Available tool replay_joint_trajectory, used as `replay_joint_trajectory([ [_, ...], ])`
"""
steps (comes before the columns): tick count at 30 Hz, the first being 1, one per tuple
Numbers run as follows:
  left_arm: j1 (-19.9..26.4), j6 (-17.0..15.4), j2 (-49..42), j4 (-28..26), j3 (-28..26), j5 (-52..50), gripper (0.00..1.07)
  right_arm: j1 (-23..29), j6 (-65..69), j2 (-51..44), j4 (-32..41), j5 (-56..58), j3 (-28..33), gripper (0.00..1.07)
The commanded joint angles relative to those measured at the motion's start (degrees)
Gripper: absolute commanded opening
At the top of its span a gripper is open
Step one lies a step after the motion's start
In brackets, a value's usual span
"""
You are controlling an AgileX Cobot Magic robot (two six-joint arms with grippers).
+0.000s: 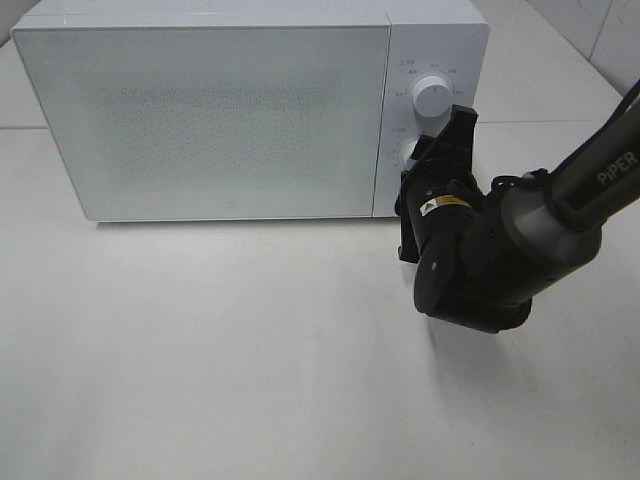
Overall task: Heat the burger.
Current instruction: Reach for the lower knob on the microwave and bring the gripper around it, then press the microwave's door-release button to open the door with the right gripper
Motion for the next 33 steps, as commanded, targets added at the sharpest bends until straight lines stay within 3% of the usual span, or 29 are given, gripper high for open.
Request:
replay_joint_trajectory([
  [1,0.2,0.0,-1.0,-0.1,0.1,-0.3,1.00,-0.4,-1.6,-0.6,-6.0,-10.9,-2.1,0.05],
  [15,0.2,0.0,-1.0,-0.1,0.1,-0.3,1.00,-0.4,-5.0,-0.6,4.8,-10.9,-2.1,0.28],
  [27,0.2,0.0,-1.0,-0.1,0.1,-0.3,1.00,-0.4,-6.7,-0.6,6.1,-10.9,-1.3,0.61],
  [33,0.2,0.0,-1.0,-0.1,0.1,-0.3,1.00,0.7,-9.0,-0.6,5.6,-10.4,0.2,0.68],
])
